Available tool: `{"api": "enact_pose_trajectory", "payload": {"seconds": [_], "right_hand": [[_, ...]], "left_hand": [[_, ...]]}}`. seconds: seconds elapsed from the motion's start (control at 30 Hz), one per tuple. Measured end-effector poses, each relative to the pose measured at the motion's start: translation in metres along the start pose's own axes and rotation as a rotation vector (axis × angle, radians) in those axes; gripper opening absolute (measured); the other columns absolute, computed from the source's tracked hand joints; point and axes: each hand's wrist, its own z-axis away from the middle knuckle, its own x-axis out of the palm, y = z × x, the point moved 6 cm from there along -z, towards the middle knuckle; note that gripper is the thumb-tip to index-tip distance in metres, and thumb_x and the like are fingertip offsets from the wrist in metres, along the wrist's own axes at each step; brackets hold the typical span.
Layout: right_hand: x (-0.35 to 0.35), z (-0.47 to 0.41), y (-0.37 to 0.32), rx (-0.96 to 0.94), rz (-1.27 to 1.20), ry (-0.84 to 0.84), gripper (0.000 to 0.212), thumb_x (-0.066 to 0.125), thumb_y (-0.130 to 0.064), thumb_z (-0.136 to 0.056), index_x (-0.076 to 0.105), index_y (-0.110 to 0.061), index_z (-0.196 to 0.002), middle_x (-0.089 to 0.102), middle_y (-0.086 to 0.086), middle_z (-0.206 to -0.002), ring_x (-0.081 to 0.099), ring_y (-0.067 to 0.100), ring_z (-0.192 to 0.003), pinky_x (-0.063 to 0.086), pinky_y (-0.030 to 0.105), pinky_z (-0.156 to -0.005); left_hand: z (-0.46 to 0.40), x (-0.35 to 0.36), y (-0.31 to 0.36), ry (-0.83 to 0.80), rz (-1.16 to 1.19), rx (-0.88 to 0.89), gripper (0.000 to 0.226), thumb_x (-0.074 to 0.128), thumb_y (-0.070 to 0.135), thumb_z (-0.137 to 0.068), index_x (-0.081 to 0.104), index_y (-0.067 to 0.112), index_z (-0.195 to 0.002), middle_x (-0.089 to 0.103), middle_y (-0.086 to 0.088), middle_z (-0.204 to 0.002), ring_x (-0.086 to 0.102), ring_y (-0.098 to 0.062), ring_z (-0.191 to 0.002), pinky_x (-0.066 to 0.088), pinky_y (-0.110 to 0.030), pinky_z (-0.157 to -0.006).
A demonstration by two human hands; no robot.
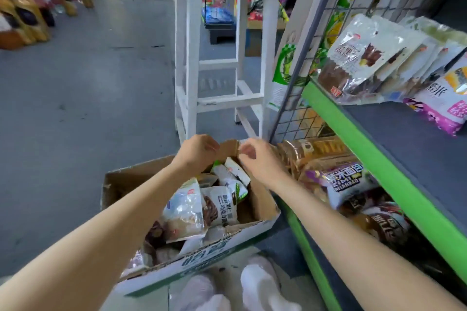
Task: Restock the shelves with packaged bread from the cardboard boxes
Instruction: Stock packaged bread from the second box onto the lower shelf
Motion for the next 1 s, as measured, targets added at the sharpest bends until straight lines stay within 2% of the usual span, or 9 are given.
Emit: {"api": "enact_pose_trajectory", "payload": {"seconds": [0.13, 0.3, 0.37, 0.5, 0.6, 0.7, 0.77, 0.87, 1.0], "right_hand": [[0.106, -0.006, 0.014, 0.062, 0.042, -0.326, 0.033, 0.057, -0.024, -0.092, 0.054, -0.013, -0.123, 0.057, 0.008, -0.124, 0.053, 0.022, -0.116, 0.045, 0.032, -0.092], [0.191, -0.014, 0.033, 0.231, 0.005, -0.596, 0.080, 0.062, -0.029, -0.089, 0.013, -0.012, -0.150, 0.030, 0.009, -0.152, 0.037, 0.027, -0.135, 0.039, 0.035, -0.105], [0.208, -0.014, 0.037, 0.258, -0.029, -0.652, 0.077, 0.065, -0.025, -0.088, 0.018, -0.007, -0.147, 0.038, 0.009, -0.147, 0.042, 0.026, -0.131, 0.040, 0.033, -0.102], [0.218, -0.020, 0.045, 0.302, -0.070, -0.492, 0.023, 0.059, -0.018, -0.091, 0.061, 0.000, -0.105, 0.066, 0.018, -0.104, 0.062, 0.030, -0.093, 0.049, 0.039, -0.080], [0.218, -0.019, 0.047, 0.329, -0.118, -0.417, 0.021, 0.051, -0.016, -0.095, 0.051, -0.009, -0.076, 0.050, 0.004, -0.072, 0.048, 0.019, -0.067, 0.035, 0.029, -0.057], [0.205, -0.016, 0.045, 0.339, -0.219, -0.322, 0.020, 0.045, -0.014, -0.097, 0.058, -0.008, -0.111, 0.062, 0.008, -0.104, 0.057, 0.024, -0.097, 0.047, 0.033, -0.080], [0.194, -0.013, 0.046, 0.337, -0.272, -0.248, 0.026, 0.045, -0.013, -0.097, 0.057, -0.009, -0.120, 0.062, 0.008, -0.120, 0.057, 0.025, -0.111, 0.047, 0.039, -0.095], [0.182, -0.009, 0.042, 0.283, -0.326, -0.203, 0.026, 0.046, -0.013, -0.097, 0.058, -0.010, -0.121, 0.062, 0.006, -0.123, 0.057, 0.023, -0.113, 0.047, 0.042, -0.099], [0.177, -0.005, 0.022, 0.221, -0.345, -0.164, 0.028, 0.046, -0.011, -0.097, 0.058, -0.009, -0.123, 0.062, 0.006, -0.124, 0.056, 0.021, -0.114, 0.047, 0.034, -0.096]], "left_hand": [[-0.008, 0.014, -0.102, 0.010, -0.122, -0.166, 0.029, 0.044, 0.011, -0.093, 0.062, 0.012, -0.116, 0.064, -0.009, -0.119, 0.058, -0.028, -0.107, 0.045, -0.030, -0.086], [-0.013, 0.037, -0.194, -0.110, -0.265, -0.311, 0.067, 0.063, 0.017, -0.081, 0.035, 0.016, -0.142, 0.040, -0.013, -0.142, 0.041, -0.031, -0.129, 0.038, -0.042, -0.105], [-0.013, 0.046, -0.210, -0.161, -0.296, -0.356, 0.077, 0.067, 0.023, -0.080, 0.027, 0.017, -0.145, 0.033, -0.014, -0.146, 0.037, -0.034, -0.132, 0.037, -0.043, -0.107], [-0.013, 0.060, -0.220, -0.246, -0.325, -0.366, 0.082, 0.067, 0.024, -0.083, 0.017, 0.014, -0.148, 0.028, -0.019, -0.147, 0.034, -0.037, -0.134, 0.033, -0.038, -0.109], [-0.015, 0.058, -0.224, -0.236, -0.321, -0.371, 0.089, 0.071, 0.025, -0.079, 0.014, 0.016, -0.148, 0.025, -0.018, -0.147, 0.033, -0.039, -0.133, 0.033, -0.042, -0.108], [-0.012, 0.053, -0.228, -0.233, -0.356, -0.375, 0.082, 0.071, 0.028, -0.078, 0.023, 0.014, -0.142, 0.037, -0.015, -0.140, 0.043, -0.035, -0.125, 0.041, -0.039, -0.100], [-0.007, 0.046, -0.221, -0.208, -0.349, -0.379, 0.059, 0.065, 0.020, -0.084, 0.037, 0.006, -0.134, 0.051, -0.015, -0.128, 0.052, -0.033, -0.116, 0.044, -0.036, -0.094], [0.002, 0.029, -0.202, -0.143, -0.509, -0.314, 0.032, 0.050, 0.019, -0.094, 0.052, 0.002, -0.120, 0.063, -0.016, -0.113, 0.060, -0.033, -0.103, 0.048, -0.043, -0.094], [0.022, -0.002, -0.195, 0.082, -0.838, -0.309, 0.037, 0.052, 0.031, -0.091, 0.050, 0.009, -0.121, 0.051, -0.012, -0.123, 0.047, -0.030, -0.117, 0.037, -0.043, -0.097]]}}
